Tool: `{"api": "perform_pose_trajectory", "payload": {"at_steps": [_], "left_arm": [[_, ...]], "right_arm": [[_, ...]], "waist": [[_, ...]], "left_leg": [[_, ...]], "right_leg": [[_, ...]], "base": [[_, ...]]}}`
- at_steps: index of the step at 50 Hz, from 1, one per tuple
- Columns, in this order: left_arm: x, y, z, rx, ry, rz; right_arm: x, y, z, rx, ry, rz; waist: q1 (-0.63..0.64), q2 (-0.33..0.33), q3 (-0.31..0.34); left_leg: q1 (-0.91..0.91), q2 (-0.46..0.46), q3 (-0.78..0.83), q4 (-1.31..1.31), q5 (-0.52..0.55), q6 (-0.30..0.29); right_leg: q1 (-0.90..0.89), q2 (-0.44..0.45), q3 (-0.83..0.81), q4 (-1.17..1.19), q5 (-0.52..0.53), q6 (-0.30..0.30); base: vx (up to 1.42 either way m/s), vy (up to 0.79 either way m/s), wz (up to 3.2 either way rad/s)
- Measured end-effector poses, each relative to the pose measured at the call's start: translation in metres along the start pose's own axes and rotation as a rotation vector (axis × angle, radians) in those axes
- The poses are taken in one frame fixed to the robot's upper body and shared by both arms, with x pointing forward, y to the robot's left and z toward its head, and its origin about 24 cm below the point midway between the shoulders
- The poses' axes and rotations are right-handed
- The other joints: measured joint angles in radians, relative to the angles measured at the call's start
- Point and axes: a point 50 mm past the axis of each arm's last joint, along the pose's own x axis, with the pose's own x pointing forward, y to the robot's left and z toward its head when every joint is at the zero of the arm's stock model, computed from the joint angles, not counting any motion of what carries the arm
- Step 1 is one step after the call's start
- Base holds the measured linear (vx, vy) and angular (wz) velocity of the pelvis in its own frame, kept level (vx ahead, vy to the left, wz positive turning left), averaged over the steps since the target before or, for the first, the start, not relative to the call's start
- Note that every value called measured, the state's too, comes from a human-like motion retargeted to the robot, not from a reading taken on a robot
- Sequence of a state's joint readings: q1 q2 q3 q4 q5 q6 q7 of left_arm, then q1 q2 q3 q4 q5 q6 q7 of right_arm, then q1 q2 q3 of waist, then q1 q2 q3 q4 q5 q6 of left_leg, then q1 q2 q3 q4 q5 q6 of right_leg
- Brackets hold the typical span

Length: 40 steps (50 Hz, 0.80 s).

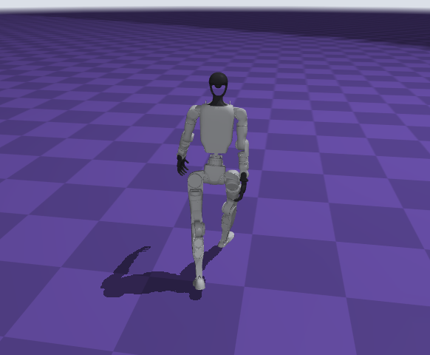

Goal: Walk run

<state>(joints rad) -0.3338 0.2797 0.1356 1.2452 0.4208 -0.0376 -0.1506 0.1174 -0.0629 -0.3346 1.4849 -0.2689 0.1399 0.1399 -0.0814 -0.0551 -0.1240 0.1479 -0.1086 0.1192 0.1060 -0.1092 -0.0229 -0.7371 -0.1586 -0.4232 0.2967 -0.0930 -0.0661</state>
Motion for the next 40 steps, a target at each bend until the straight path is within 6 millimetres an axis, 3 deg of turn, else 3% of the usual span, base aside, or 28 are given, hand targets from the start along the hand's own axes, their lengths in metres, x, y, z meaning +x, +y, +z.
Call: {"api": "perform_pose_trajectory", "payload": {"at_steps": [2, 3, 5, 6, 7, 8, 10, 12, 15, 18, 22, 23, 25, 27, 29, 31, 33, 34, 36, 40], "left_arm": [[-0.004, -0.014, -0.027, -0.008, 0.066, -0.035], [-0.007, -0.023, -0.044, 0.001, 0.117, -0.064], [-0.015, -0.049, -0.073, 0.037, 0.217, -0.122], [-0.02, -0.059, -0.086, 0.053, 0.263, -0.138], [-0.025, -0.069, -0.1, 0.067, 0.311, -0.153], [-0.032, -0.076, -0.114, 0.076, 0.363, -0.164], [-0.046, -0.089, -0.14, 0.065, 0.463, -0.186], [-0.064, -0.105, -0.163, 0.007, 0.554, -0.228], [-0.098, -0.126, -0.202, -0.104, 0.713, -0.292], [-0.133, -0.142, -0.232, -0.196, 0.882, -0.315], [-0.169, -0.154, -0.256, -0.268, 1.067, -0.355], [-0.175, -0.156, -0.26, -0.281, 1.101, -0.377], [-0.186, -0.159, -0.265, -0.3, 1.147, -0.434], [-0.187, -0.161, -0.265, -0.292, 1.142, -0.486], [-0.182, -0.158, -0.262, -0.254, 1.115, -0.518], [-0.171, -0.152, -0.256, -0.222, 1.068, -0.517], [-0.157, -0.143, -0.25, -0.202, 1.015, -0.49], [-0.149, -0.138, -0.245, -0.197, 0.99, -0.467], [-0.129, -0.124, -0.232, -0.197, 0.938, -0.398], [-0.081, -0.087, -0.188, -0.129, 0.782, -0.239]], "right_arm": [[0.0, 0.003, 0.0, 0.004, 0.009, -0.004], [0.001, 0.005, 0.0, 0.012, 0.002, -0.003], [0.001, 0.007, 0.004, 0.04, -0.025, 0.002], [0.0, 0.004, 0.007, 0.037, -0.04, -0.001], [-0.001, 0.001, 0.011, 0.031, -0.055, -0.005], [-0.002, -0.004, 0.017, 0.016, -0.068, -0.011], [-0.006, -0.011, 0.037, -0.025, -0.104, -0.042], [-0.012, -0.016, 0.063, -0.064, -0.164, -0.086], [-0.024, -0.023, 0.099, -0.101, -0.292, -0.119], [-0.041, -0.027, 0.14, -0.141, -0.437, -0.119], [-0.068, -0.028, 0.189, -0.198, -0.596, -0.134], [-0.074, -0.027, 0.197, -0.208, -0.621, -0.14], [-0.077, -0.021, 0.204, -0.23, -0.645, -0.142], [-0.071, -0.015, 0.196, -0.246, -0.628, -0.13], [-0.057, -0.014, 0.174, -0.245, -0.568, -0.118], [-0.041, -0.009, 0.147, -0.245, -0.483, -0.117], [-0.027, -0.006, 0.118, -0.261, -0.381, -0.121], [-0.023, -0.008, 0.106, -0.275, -0.331, -0.127], [-0.017, -0.01, 0.087, -0.311, -0.252, -0.14], [-0.009, -0.008, 0.056, -0.286, -0.163, -0.149]], "waist": [[-0.042, -0.014, -0.018], [-0.062, -0.031, -0.019], [-0.067, -0.069, -0.003], [-0.027, -0.109, 0.01], [0.008, -0.141, 0.023], [0.033, -0.158, 0.032], [0.077, -0.151, 0.054], [0.111, -0.116, 0.073], [0.171, -0.097, 0.086], [0.262, -0.069, 0.101], [0.345, -0.041, 0.127], [0.349, -0.044, 0.125], [0.349, -0.033, 0.11], [0.325, -0.017, 0.076], [0.344, -0.017, 0.054], [0.372, -0.012, 0.046], [0.363, 0.03, 0.044], [0.358, 0.051, 0.044], [0.322, 0.082, 0.052], [0.186, 0.067, 0.071]], "left_leg": [[0.03, 0.005, 0.109, 0.069, 0.212, -0.009], [0.048, 0.035, 0.24, 0.116, 0.356, 0.009], [0.04, 0.11, 0.418, 0.319, 0.536, 0.079], [0.016, 0.099, 0.452, 0.434, 0.549, 0.134], [-0.015, 0.101, 0.482, 0.546, 0.527, 0.177], [-0.06, 0.13, 0.502, 0.651, 0.431, 0.198], [-0.176, 0.214, 0.522, 0.819, 0.288, 0.209], [-0.326, 0.219, 0.439, 0.861, 0.224, 0.147], [-0.46, 0.144, 0.395, 0.688, 0.158, 0.083], [-0.564, 0.132, 0.404, 0.423, 0.087, 0.079], [-0.688, 0.104, 0.29, 0.107, 0.053, 0.071], [-0.717, 0.102, 0.239, 0.064, 0.05, 0.057], [-0.754, 0.092, 0.198, 0.063, 0.066, 0.088], [-0.755, 0.095, 0.202, 0.145, 0.134, 0.141], [-0.729, 0.131, 0.231, 0.215, 0.136, 0.152], [-0.683, 0.162, 0.195, 0.283, 0.053, 0.154], [-0.576, 0.194, 0.17, 0.27, -0.014, 0.144], [-0.525, 0.211, 0.176, 0.251, -0.033, 0.135], [-0.435, 0.225, 0.187, 0.204, -0.056, 0.116], [-0.288, 0.131, 0.172, 0.059, -0.057, 0.113]], "right_leg": [[0.041, -0.038, -0.029, 0.045, 0.083, -0.019], [0.054, -0.071, 0.02, 0.105, 0.074, -0.025], [0.14, -0.127, 0.08, 0.152, 0.005, -0.006], [0.199, -0.144, 0.078, 0.144, -0.027, -0.005], [0.259, -0.16, 0.061, 0.133, -0.053, -0.002], [0.319, -0.174, 0.015, 0.115, -0.069, 0.005], [0.435, -0.126, -0.033, 0.04, -0.076, 0.018], [0.547, -0.032, -0.04, -0.072, -0.055, 0.031], [0.672, 0.052, -0.038, -0.184, -0.041, 0.045], [0.773, 0.126, 0.025, -0.243, -0.056, 0.068], [0.894, 0.181, 0.102, -0.273, -0.095, 0.081], [0.913, 0.18, 0.113, -0.27, -0.097, 0.091], [0.953, 0.193, 0.15, -0.255, -0.077, 0.128], [0.981, 0.215, 0.177, -0.228, 0.016, 0.182], [0.995, 0.202, 0.167, -0.161, 0.214, 0.216], [0.968, 0.166, 0.118, -0.021, 0.453, 0.21], [0.921, 0.158, 0.038, 0.183, 0.589, 0.155], [0.877, 0.152, 0.019, 0.292, 0.568, 0.12], [0.75, 0.118, 0.003, 0.498, 0.427, 0.07], [0.474, 0.022, -0.061, 0.644, 0.209, 0.093]], "base": [[1.34, -0.36, 0.65], [1.52, -0.49, 0.99], [1.43, -0.49, 0.71], [1.28, -0.48, -0.24], [1.17, -0.47, -0.66], [1.1, -0.41, -0.42], [1.07, -0.34, -0.32], [0.84, -0.2, -0.51], [1.03, -0.18, -0.82], [1.07, -0.15, -1.36], [1.01, -0.07, -1.12], [1.16, 0.0, -0.58], [1.26, 0.03, -0.39], [1.48, 0.07, 0.03], [1.14, 0.06, -0.46], [1.43, 0.09, -0.69], [1.18, 0.08, -0.25], [0.84, 0.1, -0.4], [1.04, 0.08, -0.14], [0.96, 0.03, 0.91]]}}
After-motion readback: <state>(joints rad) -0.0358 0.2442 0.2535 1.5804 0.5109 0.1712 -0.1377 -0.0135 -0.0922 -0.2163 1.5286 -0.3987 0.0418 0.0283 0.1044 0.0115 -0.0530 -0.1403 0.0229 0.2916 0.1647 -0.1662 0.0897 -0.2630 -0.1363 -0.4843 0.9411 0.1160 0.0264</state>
